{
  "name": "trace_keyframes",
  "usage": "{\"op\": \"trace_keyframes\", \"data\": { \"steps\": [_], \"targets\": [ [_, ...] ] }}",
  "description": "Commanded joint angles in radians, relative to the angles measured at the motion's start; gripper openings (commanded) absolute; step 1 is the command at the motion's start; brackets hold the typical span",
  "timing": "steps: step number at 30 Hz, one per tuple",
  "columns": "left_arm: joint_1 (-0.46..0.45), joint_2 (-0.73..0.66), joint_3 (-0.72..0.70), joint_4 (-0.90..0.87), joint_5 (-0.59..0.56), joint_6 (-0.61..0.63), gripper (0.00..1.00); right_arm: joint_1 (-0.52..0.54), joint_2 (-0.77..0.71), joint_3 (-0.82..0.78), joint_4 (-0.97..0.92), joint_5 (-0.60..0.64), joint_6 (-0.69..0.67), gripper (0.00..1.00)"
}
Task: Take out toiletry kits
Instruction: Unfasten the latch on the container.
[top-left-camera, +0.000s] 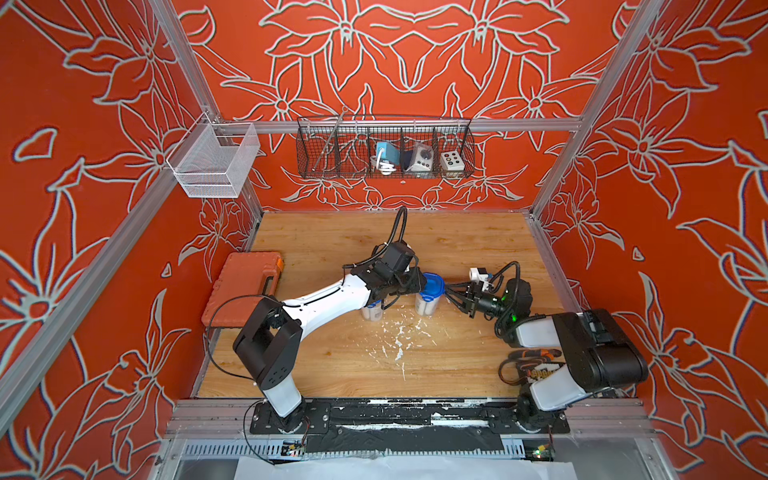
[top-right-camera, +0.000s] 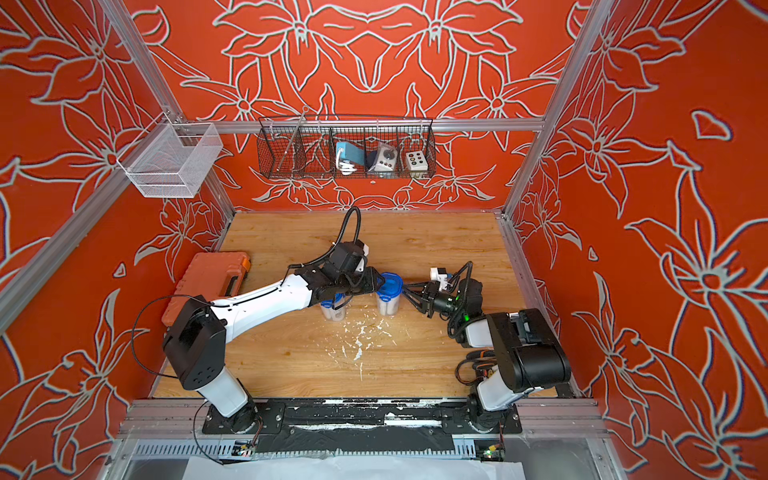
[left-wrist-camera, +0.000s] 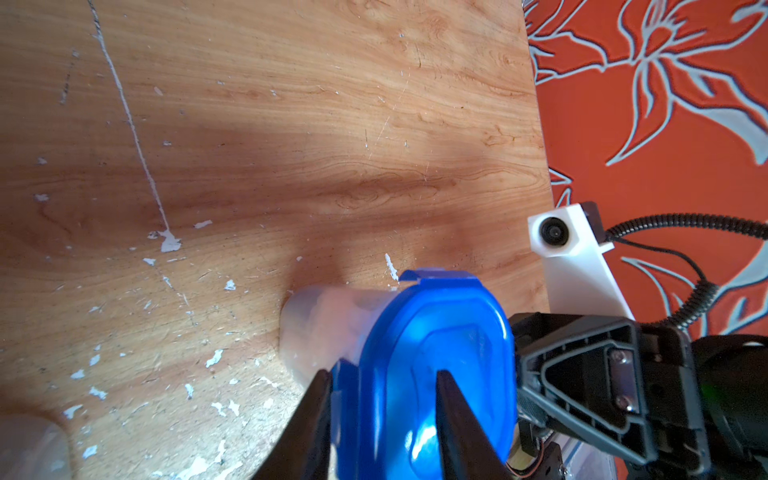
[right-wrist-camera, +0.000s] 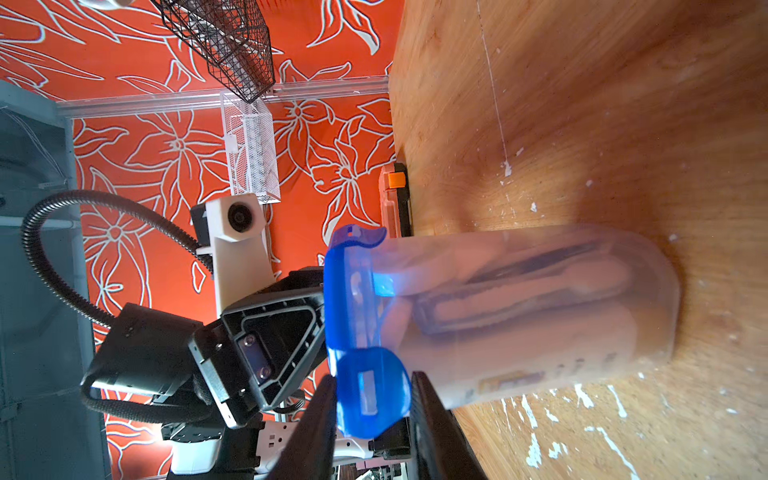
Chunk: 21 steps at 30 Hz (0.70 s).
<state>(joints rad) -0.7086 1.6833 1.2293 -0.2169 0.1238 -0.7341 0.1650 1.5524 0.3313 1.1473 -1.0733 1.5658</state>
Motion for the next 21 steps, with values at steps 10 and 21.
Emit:
{"op": "trace_keyframes", "data": {
  "steps": [10,21],
  "targets": [
    [-0.028,0.076,-0.068,-0.221,-0.041,0.002,0.34,0.009,0.098,-0.01,0.212,-0.017,0.131,0.29],
    [-0.04,0.075,-0.097,-0.216,-0.054,-0.008,0.33,-0.047,-0.037,-0.023,-0.008,-0.054,0.027,0.24]
  ]
}}
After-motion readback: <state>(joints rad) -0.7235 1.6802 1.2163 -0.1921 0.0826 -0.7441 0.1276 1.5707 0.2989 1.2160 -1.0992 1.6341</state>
